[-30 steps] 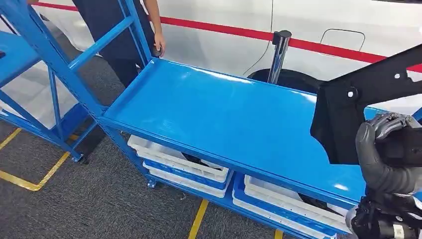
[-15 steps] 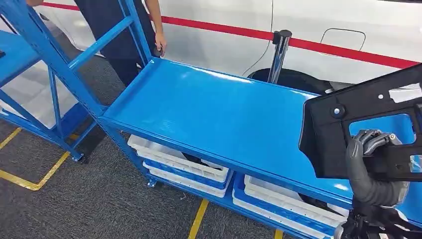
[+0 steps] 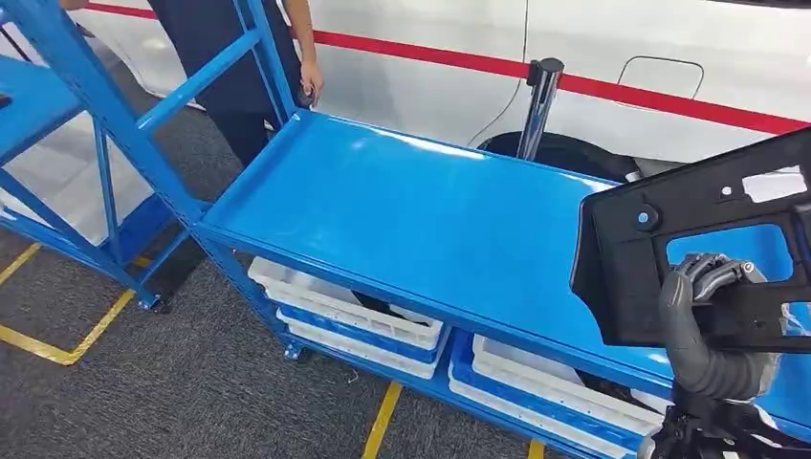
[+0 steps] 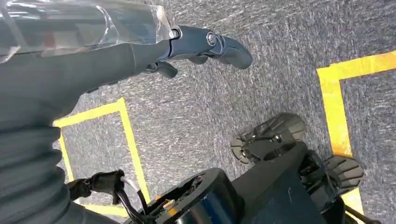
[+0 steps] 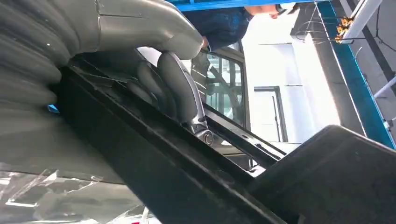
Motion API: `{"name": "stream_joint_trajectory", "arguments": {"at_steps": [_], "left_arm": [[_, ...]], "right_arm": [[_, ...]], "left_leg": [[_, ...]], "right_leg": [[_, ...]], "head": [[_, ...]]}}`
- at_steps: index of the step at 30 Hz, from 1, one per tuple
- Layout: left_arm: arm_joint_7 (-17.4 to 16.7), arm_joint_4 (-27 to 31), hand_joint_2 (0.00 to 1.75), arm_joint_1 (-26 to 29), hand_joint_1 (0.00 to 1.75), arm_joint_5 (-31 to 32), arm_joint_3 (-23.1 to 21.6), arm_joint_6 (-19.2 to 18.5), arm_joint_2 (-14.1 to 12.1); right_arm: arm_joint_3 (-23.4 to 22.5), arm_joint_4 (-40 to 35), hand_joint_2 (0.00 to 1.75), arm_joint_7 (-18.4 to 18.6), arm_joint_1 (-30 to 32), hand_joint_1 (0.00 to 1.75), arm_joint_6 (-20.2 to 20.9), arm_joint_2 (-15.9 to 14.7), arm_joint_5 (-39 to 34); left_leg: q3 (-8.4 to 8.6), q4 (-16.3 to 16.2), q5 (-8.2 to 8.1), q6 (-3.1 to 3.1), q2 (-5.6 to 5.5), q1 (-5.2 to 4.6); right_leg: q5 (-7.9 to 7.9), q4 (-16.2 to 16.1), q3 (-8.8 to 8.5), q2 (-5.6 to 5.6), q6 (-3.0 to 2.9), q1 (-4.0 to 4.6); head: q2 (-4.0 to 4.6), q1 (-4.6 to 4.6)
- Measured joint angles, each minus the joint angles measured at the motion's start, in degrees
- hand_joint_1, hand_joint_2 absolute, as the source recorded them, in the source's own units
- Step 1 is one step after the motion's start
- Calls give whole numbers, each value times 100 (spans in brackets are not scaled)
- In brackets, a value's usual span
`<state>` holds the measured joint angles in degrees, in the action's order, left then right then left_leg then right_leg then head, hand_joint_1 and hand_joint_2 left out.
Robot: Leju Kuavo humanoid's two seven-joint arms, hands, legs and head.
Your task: Take the parts from the cabinet and place them on the table.
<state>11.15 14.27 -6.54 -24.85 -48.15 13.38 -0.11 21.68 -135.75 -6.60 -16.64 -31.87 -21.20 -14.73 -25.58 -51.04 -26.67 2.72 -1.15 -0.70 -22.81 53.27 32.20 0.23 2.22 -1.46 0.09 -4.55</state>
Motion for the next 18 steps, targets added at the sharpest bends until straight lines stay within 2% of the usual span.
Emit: {"name": "stream_joint_trajectory", "arguments": {"at_steps": [1, 2, 3, 5, 6, 7, 8, 9, 11, 12, 13, 14, 15, 16, 17, 18], "left_arm": [[-13, 0, 175, 1, 0, 2, -2, -4, 0], [-15, 0, 175, -1, 0, 4, -4, -7, 15], [-15, 0, 175, -4, 0, 4, -11, -7, 26], [-16, 0, 175, 13, 0, -2, -33, -7, 28], [-15, 0, 175, 18, 0, -4, -48, -9, 35], [-15, 0, 175, 23, 0, -9, -59, -15, 35], [-13, 0, 175, 24, 0, -20, -74, -24, 37], [-11, 0, 175, 26, 0, -20, -87, -28, 37], [2, 0, 175, 20, 0, -24, -101, -33, 44], [6, -4, 175, 15, 0, -39, -101, -33, 22], [9, -7, 175, 4, 0, -44, -103, -39, 9], [13, -7, 175, 9, 0, -48, -107, -46, 7], [26, -7, 175, 14, 0, -70, -107, -59, 7], [26, -7, 175, 14, 0, -83, -109, -77, 7], [26, -7, 175, 13, 0, -94, -109, -92, 9], [30, -7, 175, 12, 0, -109, -109, -101, 7]], "right_arm": [[0, 0, 175, 0, 0, 175, 2, 2, 15], [0, 0, 175, -2, 11, 175, 0, 0, 33], [0, 2, 175, -9, 18, 175, -2, 7, 39], [0, 6, 175, -17, 19, 175, -17, 4, 63], [0, 11, 175, -20, 36, 175, -18, 11, 72], [0, 22, 175, -20, 58, 175, -17, 15, 81], [2, 33, 175, -20, 64, 175, -18, 15, 83], [2, 42, 175, -20, 64, 175, -18, 15, 85], [2, 48, 175, -20, 63, 175, -18, 24, 85], [2, 52, 175, -20, 79, 175, -22, 31, 92], [4, 57, 175, -22, 72, 175, -29, 35, 94], [7, 68, 175, -24, 73, 175, -35, 39, 101], [7, 77, 175, -24, 69, 175, -37, 55, 105], [13, 90, 175, -26, 70, 175, -37, 74, 114], [15, 90, 175, -28, 68, 175, -39, 85, 129], [15, 90, 175, -28, 65, 175, -48, 87, 153]], "left_leg": [[0, 19, 78, 42, -2, -7], [80, 169, 190, 84, 8, 97], [70, 212, 230, 70, 11, 90], [32, 214, 249, 86, 20, 111], [21, 212, 250, 84, 21, 117], [6, 200, 255, 76, 21, 124], [-3, 188, 254, 64, 19, 146], [-4, 177, 244, 47, 15, 174], [-8, 90, 186, -64, -3, 266], [-29, 36, 141, -143, -5, 236], [-105, 7, 123, -180, -23, 245], [-97, -6, 130, -194, -29, 200], [-119, -19, 148, -207, -33, 209], [-143, 2, 181, -241, -32, 212], [-159, -19, 166, -261, -26, 239], [-224, -183, 23, -259, 10, 241]], "right_leg": [[54, -33, -15, 1, 37, 0], [8, -30, 10, 1, 58, 33], [-121, 66, 46, 0, 84, 34], [-663, 910, 378, 2, 145, 5], [-866, 1402, 573, 1, 169, -12], [-959, 1755, 709, 1, 199, -33], [-881, 1804, 709, -1, 233, -63], [-696, 1558, 559, -1, 270, -89], [-193, 493, -37, -10, 388, -171], [-264, 98, -259, 5, 493, -201], [-241, 129, -272, 93, 381, -154], [-240, 156, -222, 99, 299, -184], [-298, 122, -209, 98, 210, -172], [-293, 131, -179, 93, 175, -161], [-275, 121, -159, 64, 116, -159], [-255, 113, -145, 51, 63, -145]], "head": [[0, 0], [0, 0], [0, 4], [0, 2], [0, 2], [0, 2], [0, 4], [0, 2], [0, 4], [0, 7], [0, 18], [0, 15], [0, 13], [0, 13], [0, 11], [0, 11]]}}
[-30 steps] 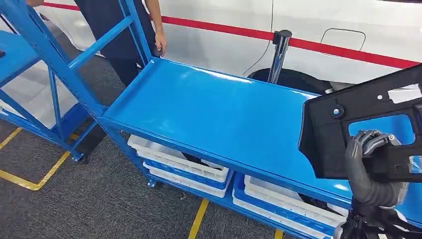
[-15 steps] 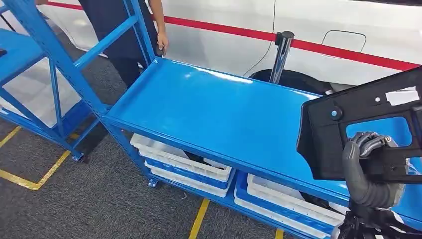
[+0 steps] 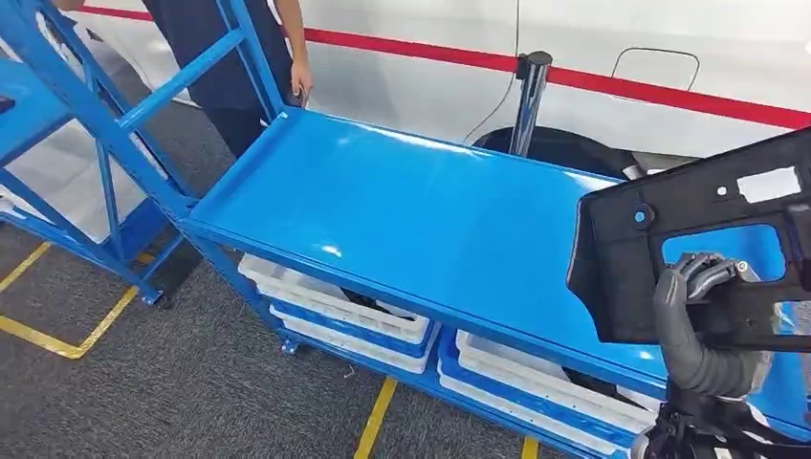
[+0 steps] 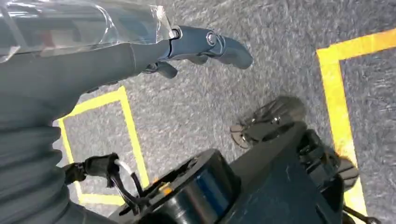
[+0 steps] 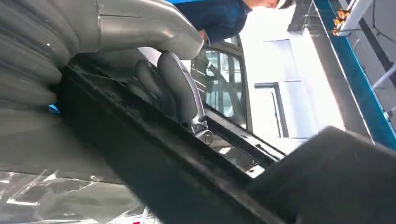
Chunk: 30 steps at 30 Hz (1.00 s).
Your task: Take the parts from the cabinet and place them on the table.
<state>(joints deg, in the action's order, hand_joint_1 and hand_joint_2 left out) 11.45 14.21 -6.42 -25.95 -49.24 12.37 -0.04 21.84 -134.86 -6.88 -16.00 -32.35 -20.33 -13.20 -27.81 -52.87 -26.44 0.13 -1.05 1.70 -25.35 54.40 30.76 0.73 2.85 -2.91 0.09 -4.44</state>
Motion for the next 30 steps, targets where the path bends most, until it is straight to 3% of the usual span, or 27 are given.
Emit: {"name": "stream_joint_trajectory", "arguments": {"at_steps": [1, 3, 4, 5, 6, 7, 8, 9, 10, 11, 14, 15, 16, 18, 19, 20, 21, 22, 24, 25, 26, 29, 30], "left_arm": [[9, 0, 175, -8, 0, -17, 2, -20, 0], [15, 0, 175, -36, 0, -59, 4, -52, -2], [15, 0, 175, -47, 0, -74, 9, -68, -4], [13, 0, 175, -57, 0, -74, 9, -90, -4], [7, 0, 175, -50, 0, -74, 7, -103, -4], [7, 0, 175, -40, 0, -72, 4, -109, -2], [0, 0, 175, -28, 0, -70, 2, -114, -4], [0, 0, 175, -14, 0, -70, 2, -114, -9], [-2, -2, 175, -14, 0, -70, 0, -111, -53], [2, -2, 175, -24, 0, -68, -2, -111, -48], [2, -2, 175, -15, 0, -65, -2, -109, -61], [2, -4, 175, -18, 0, -55, -2, -109, -61], [4, -4, 175, -18, 0, -50, -2, -109, -63], [7, -2, 175, -3, 0, -48, -4, -109, -63], [7, -2, 175, 4, 0, -46, -11, -112, -63], [7, -2, 175, 10, 0, -30, -13, -109, -63], [7, -2, 175, 14, 0, -30, -13, -109, -63], [4, -2, 175, 16, 0, -22, -15, -109, -63], [4, -2, 175, 9, 0, -9, -15, -109, -63], [4, -4, 175, 9, 0, 2, -15, -107, -66], [4, -4, 175, -1, 0, 11, -17, -103, -66], [7, -4, 175, -1, 0, 11, -20, -103, -68], [11, -4, 175, 3, 0, 9, -20, -98, -79]], "right_arm": [[0, 2, 175, -9, -1, 175, -11, 17, 24], [2, 13, 175, -22, 7, 175, -35, 59, 74], [13, 24, 175, -24, 11, 175, -52, 81, 89], [35, 41, 175, -24, 11, 175, -61, 103, 107], [55, 55, 175, -31, 11, 175, -70, 114, 125], [74, 66, 175, -42, 11, 175, -74, 127, 129], [87, 72, 175, -57, 11, 175, -85, 144, 135], [92, 74, 175, -72, 12, 175, -94, 155, 138], [94, 81, 175, -87, 14, 175, -114, 171, 140], [94, 87, 175, -101, 22, 175, -129, 170, 146], [109, 109, 175, -103, 27, 175, -151, 195, 135], [114, 116, 175, -112, 32, 175, -157, 195, 129], [118, 118, 175, -120, 32, 175, -170, 197, 120], [122, 138, 175, -124, 50, 175, -181, 195, 103], [135, 149, 175, -133, 74, 175, -184, 201, 63], [149, 157, 175, -138, 97, 175, -184, 201, 57], [153, 168, 175, -142, 110, 175, -184, 201, 46], [153, 179, 175, -151, 116, 175, -186, 201, 13], [157, 186, 175, -177, 116, 175, -184, 201, 0], [157, 190, 175, -188, 116, 175, -184, 201, 2], [162, 195, 175, -190, 118, 175, -184, 201, 26], [173, 219, 175, -162, 119, 175, -188, 201, 155], [173, 227, 175, -129, 115, 175, -188, 203, 220]], "left_leg": [[-177, -387, -265, 3, 19, 0], [-631, -1470, -801, 13, 21, -46], [-783, -1857, -930, 41, 21, -68], [-798, -1957, -910, 73, 21, -94], [-676, -1771, -771, 143, 20, -135], [-456, -1358, -557, 235, 20, -180], [-116, -724, -303, 374, 20, -252], [182, -176, -151, 526, 21, -345], [369, 183, -154, 641, 54, -437], [353, 201, -83, 597, 112, -439], [315, 322, 41, 582, 89, -439], [349, 388, 132, 525, 103, -373], [295, 391, 169, 539, 93, -356], [222, 381, 217, 528, 95, -336], [179, 369, 242, 513, 97, -326], [148, 364, 261, 500, 99, -312], [128, 362, 271, 485, 98, -292], [117, 350, 272, 471, 96, -271], [115, 306, 249, 428, 95, -242], [69, 285, 234, 388, 91, -270], [52, 255, 248, 357, 90, -275], [-4, 198, 250, 321, 81, -289], [-46, 113, 174, 289, 75, -267]], "right_leg": [[19, 0, 25, -17, -35, 14], [56, 1, 84, -58, -96, 63], [74, 1, 111, -78, -124, 103], [91, 1, 128, -85, -151, 141], [111, 0, 147, -87, -179, 185], [131, -1, 162, -86, -201, 229], [157, -11, 173, -83, -217, 273], [190, -35, 174, -81, -229, 282], [221, -45, 188, -87, -208, 307], [258, -86, 185, -104, -198, 284], [364, -133, 200, -118, -113, 276], [256, -52, 258, -102, -92, 275], [-27, 202, 377, -85, -56, 287], [-599, 1124, 703, -80, 0, 257], [-781, 1610, 871, -80, 31, 239], [-786, 1795, 907, -81, 51, 220], [-669, 1678, 803, -81, 74, 205], [-445, 1292, 546, -82, 99, 189], [5, 121, -147, -85, 145, 134], [-59, -173, -350, -68, 154, 146], [-37, -218, -320, -49, 86, 177], [-72, -223, -265, -62, -42, 159], [-59, -238, -265, -94, -85, 129]], "head": [[0, -2], [0, -2], [0, -2], [0, 0], [0, -2], [0, 0], [0, 0], [0, 0], [0, 0], [0, 0], [0, -4], [0, -4], [0, -2], [0, -2], [0, -2], [0, -2], [0, -2], [0, -2], [0, -2], [0, 0], [0, -2], [0, -4], [0, -4]]}}
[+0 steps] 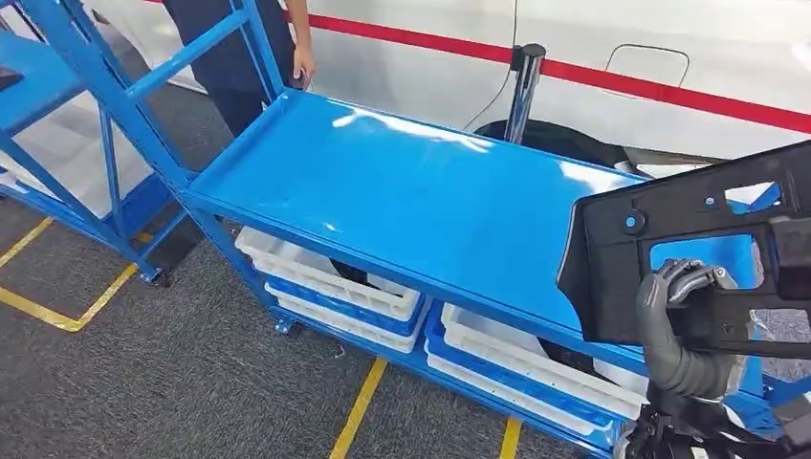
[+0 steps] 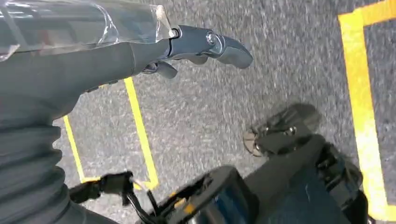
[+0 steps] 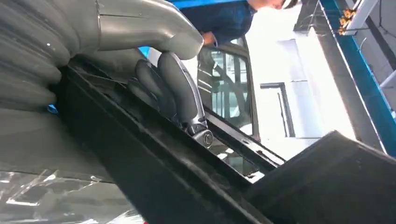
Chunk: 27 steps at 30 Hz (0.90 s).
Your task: Take the parts from the cabinet and place them on the table.
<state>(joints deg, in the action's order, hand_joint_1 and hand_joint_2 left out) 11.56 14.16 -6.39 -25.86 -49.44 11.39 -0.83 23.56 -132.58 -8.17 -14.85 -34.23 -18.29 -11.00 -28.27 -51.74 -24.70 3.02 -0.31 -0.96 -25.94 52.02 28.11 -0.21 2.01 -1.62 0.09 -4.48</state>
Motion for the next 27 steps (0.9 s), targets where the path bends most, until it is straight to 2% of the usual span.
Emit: {"name": "stream_joint_trajectory", "arguments": {"at_steps": [1, 2, 3, 4, 5, 6, 7, 8, 9, 10, 11, 14, 15, 16, 17, 18, 19, 20, 21, 22, 23, 24, 25, 26, 27], "left_arm": [[11, 0, 175, -2, 0, 2, -4, -4, 5], [20, 0, 175, -11, 0, -4, -4, -7, 5], [37, 0, 175, -27, 0, -17, -4, -9, 5], [50, 2, 175, -40, 0, -26, -2, -13, 5], [55, 2, 175, -66, 0, -24, -2, -13, 9], [55, 2, 175, -78, 0, -24, -2, -13, 11], [53, 2, 175, -69, 0, -22, -7, -15, 11], [44, 2, 175, -52, 0, -18, -9, -15, 11], [35, 0, 175, -48, 0, -17, -11, -18, 11], [18, 0, 175, -21, 0, -7, -11, -20, 9], [13, 0, 175, -22, 0, -7, -11, -26, 9], [2, 0, 175, -19, 0, -7, -11, -35, 9], [2, 0, 175, -15, 0, -7, -11, -39, 9], [2, 0, 175, -6, 0, -7, -13, -46, 15], [0, 0, 175, -10, 0, -9, -13, -50, 15], [0, 0, 175, -15, 0, -15, -13, -55, 15], [-4, 0, 175, -20, 0, -24, -13, -57, 15], [-4, 0, 175, -14, 0, -24, -15, -66, 15], [-4, 0, 175, -7, 0, -31, -15, -72, 15], [-4, 0, 175, -13, 0, -35, -15, -83, 15], [-4, 0, 175, -16, 0, -39, -15, -98, 15], [-4, 0, 175, -17, 0, -39, -15, -105, 15], [-4, 0, 175, -12, 0, -41, -15, -109, 15], [-6, 0, 175, -25, 0, -42, -15, -112, 15], [-9, 0, 175, -30, 0, -44, -15, -111, 15]], "right_arm": [[0, 4, 175, 33, -1, 175, 0, 0, 55], [0, 9, 175, 64, 0, 175, 0, 0, 99], [0, 9, 175, 77, 3, 175, 0, 0, 131], [2, 15, 175, 96, 9, 175, 0, 0, 149], [2, 26, 175, 111, 8, 175, 0, 0, 160], [2, 37, 175, 127, 8, 175, 0, 0, 171], [6, 48, 175, 133, 8, 175, -2, 0, 199], [7, 55, 175, 136, 8, 175, -4, 0, 221], [7, 55, 175, 144, 7, 175, -9, 0, 247], [7, 55, 175, 151, 7, 175, -20, 0, 271], [7, 55, 175, 153, 8, 175, -24, 0, 280], [13, 63, 175, 171, 22, 175, -26, 2, 311], [13, 63, 175, 170, 24, 175, -28, -2, 313], [11, 63, 175, 175, 27, 175, -37, -7, 313], [11, 63, 175, 173, 30, 175, -39, -7, 317], [11, 63, 175, 175, 63, 175, -42, -9, 317], [11, 68, 175, 175, 89, 175, -42, -9, 317], [11, 79, 175, 175, 112, 175, -44, -9, 317], [11, 96, 175, 175, 122, 175, -44, -9, 313], [11, 109, 175, 175, 124, 175, -44, -9, 311], [11, 116, 175, 175, 124, 175, -50, -9, 311], [11, 116, 175, 175, 123, 175, -59, -9, 311], [11, 118, 175, 175, 125, 175, -61, -9, 311], [11, 120, 175, 175, 125, 175, -72, -9, 306], [9, 120, 175, 166, 129, 175, -79, -9, 293]], "left_leg": [[-126, -272, -192, -55, 6, 7], [-333, -732, -436, -96, 6, 39], [-592, -1297, -684, -134, 8, 59], [-806, -1767, -844, -155, 9, 63], [-943, -2079, -908, -166, 9, 69], [-926, -2039, -786, -166, 10, 76], [-765, -1721, -544, -151, 11, 75], [-519, -1193, -262, -124, 31, 72], [-231, -566, 18, -69, 110, 57], [-45, -111, 128, -8, 320, 16], [48, 32, 90, 5, 401, -72], [-33, 91, 83, 19, 256, -66], [1, 153, 131, 64, 194, 7], [-3, 157, 139, 76, 139, -1], [-7, 154, 147, 106, 89, 3], [-8, 154, 154, 119, 32, 2], [-13, 150, 154, 124, -38, 0], [-9, 150, 155, 126, -104, -4], [-3, 142, 155, 125, -170, -5], [9, 136, 153, 124, -243, -3], [31, 131, 151, 121, -324, 1], [54, 127, 140, 106, -401, 4], [50, 124, 126, 85, -460, 10], [3, 82, 111, 62, -523, -32], [-47, 71, 123, 44, -568, -5]], "right_leg": [[7, 0, 8, -18, -44, 1], [10, 0, 19, -42, -82, 6], [10, 1, 26, -76, -84, 11], [11, 1, 28, -110, -85, 16], [11, 1, 27, -150, -86, 20], [9, 1, 20, -185, -86, 21], [4, 2, 11, -215, -88, 28], [2, 2, 2, -243, -85, 31], [-3, 1, -10, -276, -78, 34], [-7, -7, 0, -297, -71, 39], [-4, -7, 17, -335, -62, 70], [9, -17, 31, -504, -3, 68], [-59, 3, 53, -468, 49, 70], [-188, 159, 96, -240, 56, 52], [-408, 534, 251, -91, 54, 49], [-680, 1122, 526, -29, 56, 49], [-875, 1668, 791, -8, 67, 63], [-948, 2012, 969, -2, 75, 63], [-873, 2072, 1031, -2, 79, 62], [-666, 1839, 947, 3, 74, 59], [-358, 1355, 733, 24, 65, 53], [-52, 787, 484, 102, 53, 43], [178, 277, 271, 356, 41, 25], [133, 97, 199, 494, 21, 9], [113, 68, 212, 451, 6, 0]], "head": [[0, -11], [0, -11], [0, -9], [0, -11], [0, -9], [0, -9], [0, -9], [0, -9], [0, -9], [0, -9], [0, -9], [0, -9], [0, -9], [0, -9], [0, -5], [0, -9], [0, -7], [0, -7], [0, -9], [0, -7], [0, -9], [0, -7], [0, -7], [0, -9], [0, -9]]}}
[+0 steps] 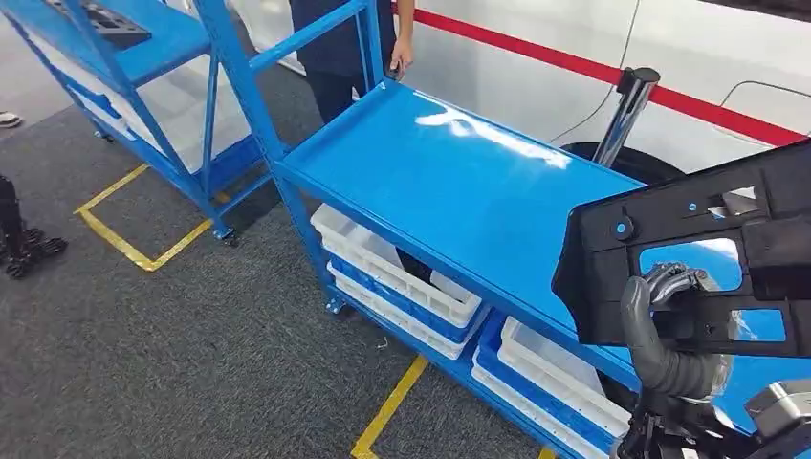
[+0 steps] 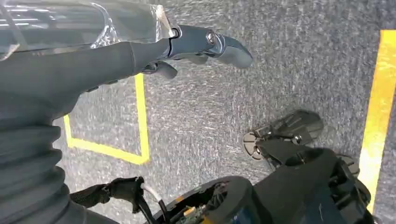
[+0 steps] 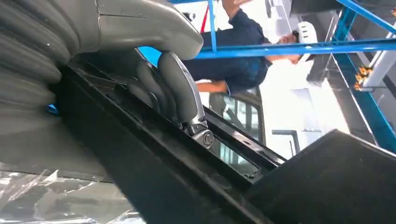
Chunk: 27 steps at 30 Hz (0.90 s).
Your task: Take the parts from the cabinet and place them on the table.
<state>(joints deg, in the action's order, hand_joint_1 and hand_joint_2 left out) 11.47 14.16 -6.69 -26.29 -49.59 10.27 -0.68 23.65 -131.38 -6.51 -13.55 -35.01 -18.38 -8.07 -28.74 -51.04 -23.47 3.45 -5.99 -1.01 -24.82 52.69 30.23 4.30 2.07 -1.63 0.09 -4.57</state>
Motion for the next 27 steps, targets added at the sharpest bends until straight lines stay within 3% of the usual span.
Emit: {"name": "stream_joint_trajectory", "arguments": {"at_steps": [2, 3, 4, 5, 7, 8, 9, 10, 11, 12, 13, 14, 15, 18, 19, 20, 21, 23, 24, 25, 27], "left_arm": [[-2, 0, 175, 16, 0, -18, 0, 4, 0], [-2, -2, 175, 19, 0, -18, 0, 4, -19], [-2, -2, 175, 36, 0, -17, 0, 17, -28], [-2, -2, 175, 31, 0, -15, 0, 20, -28], [-2, -2, 175, 15, 0, -15, 0, 20, -37], [-2, -2, 175, 15, 0, -13, -2, 28, -37], [-2, -4, 175, 22, 0, -13, -4, 28, -42], [-2, -4, 175, 31, 0, -13, -9, 28, -44], [-7, -4, 175, 36, 0, -13, -13, 42, -44], [-7, -4, 175, 38, 0, -11, -26, 50, -48], [-7, -4, 175, 35, 0, 2, -42, 59, -50], [-7, -7, 175, 21, 0, 4, -59, 68, -57], [-4, -11, 175, -2, 0, 4, -81, 68, -72], [9, -13, 175, 24, 0, 4, -103, 64, -79], [9, -13, 175, 41, 0, 4, -107, 61, -76], [13, -13, 175, 43, 0, 7, -116, 59, -77], [13, -13, 175, 32, 0, 9, -124, 57, -76], [13, -13, 175, 12, 0, 22, -133, 48, -76], [13, -13, 175, 12, 0, 24, -136, 48, -74], [13, -13, 175, 17, 0, 35, -138, 46, -74], [13, -13, 175, 24, 0, 44, -142, 46, -74]], "right_arm": [[-2, 7, 175, 9, 0, 175, -24, 0, -37], [-4, 9, 175, 7, -1, 175, -37, 0, -50], [-15, 13, 175, 0, -2, 175, -46, 0, -79], [-22, 15, 175, -9, 4, 175, -52, 0, -94], [-46, 15, 175, -35, 37, 175, -66, 0, -137], [-50, 22, 175, -35, 45, 175, -77, 0, -151], [-50, 26, 175, -39, 55, 175, -83, 0, -160], [-52, 28, 175, -46, 71, 175, -85, 0, -175], [-52, 28, 175, -52, 77, 175, -85, 0, -194], [-63, 28, 175, -57, 76, 175, -92, 0, -205], [-77, 28, 175, -63, 76, 175, -98, 0, -210], [-103, 28, 175, -74, 77, 175, -98, 0, -214], [-129, 28, 175, -83, 81, 175, -98, -2, -223], [-157, 31, 175, -98, 83, 175, -98, -4, -256], [-171, 31, 175, -100, 95, 175, -98, -9, -260], [-190, 31, 175, -103, 98, 175, -98, -9, -264], [-199, 31, 175, -111, 99, 175, -98, -11, -264], [-203, 31, 175, -114, 126, 175, -101, -13, -269], [-210, 33, 175, -114, 144, 175, -105, -13, -273], [-214, 37, 175, -114, 154, 175, -116, -13, -277], [-245, 44, 175, -114, 153, 175, -120, -13, -293]], "left_leg": [[-50, 21, 31, -63, -125, 48], [-67, -9, 17, -87, -174, 11], [-108, -125, -78, -127, 127, -5], [-292, -504, -300, -178, 354, 1], [-842, -1599, -759, -248, 467, 53], [-1080, -2042, -874, -269, 470, 76], [-1184, -2194, -857, -280, 475, 99], [-1140, -2058, -729, -287, 480, 110], [-974, -1697, -516, -287, 492, 116], [-699, -1112, -230, -279, 543, 121], [-426, -570, -2, -257, 739, 107], [-275, -262, 75, -235, 992, 61], [-211, -31, 111, -213, 941, 51], [-274, -57, 137, -136, 758, 37], [-234, -31, 164, -89, 695, 78], [-229, -33, 159, -45, 638, 61], [-225, -33, 164, -3, 589, 53], [-221, -34, 156, 12, 445, 47], [-215, -34, 156, 12, 364, 41], [-203, -36, 154, 13, 281, 41], [-168, -41, 144, 10, 109, 47]], "right_leg": [[-7, 9, 15, -115, -39, 46], [15, -24, 5, -213, -76, -6], [13, -31, -17, -263, -91, -5], [-4, -31, -27, -346, -138, -1], [-17, -30, -35, -490, -154, 8], [-25, -30, -40, -563, -162, 7], [-35, -30, -50, -630, -160, 6], [-45, -30, -67, -686, -155, 2], [-60, -30, -87, -746, -145, 0], [-77, -31, -114, -809, -128, -3], [-94, -32, -142, -859, -104, -2], [-115, -30, -150, -900, -71, 35], [-143, 0, -136, -944, -26, 58], [-156, -35, -158, -1119, 49, 49], [-243, 8, -153, -1026, 87, 6], [-428, 260, -64, -752, 80, 7], [-671, 705, 142, -606, 64, 8], [-1067, 1752, 670, -463, 62, 48], [-1081, 2027, 843, -447, 64, 54], [-956, 1974, 862, -439, 57, 54], [-405, 1134, 532, -401, 32, 43]], "head": [[0, 2], [0, 0], [0, -4], [0, -9], [0, -7], [0, -7], [0, -7], [0, -7], [0, -7], [0, -7], [0, -9], [0, -9], [0, -11], [0, -11], [0, -7], [0, -9], [0, -6], [0, -7], [0, -7], [0, -9], [0, -7]]}}
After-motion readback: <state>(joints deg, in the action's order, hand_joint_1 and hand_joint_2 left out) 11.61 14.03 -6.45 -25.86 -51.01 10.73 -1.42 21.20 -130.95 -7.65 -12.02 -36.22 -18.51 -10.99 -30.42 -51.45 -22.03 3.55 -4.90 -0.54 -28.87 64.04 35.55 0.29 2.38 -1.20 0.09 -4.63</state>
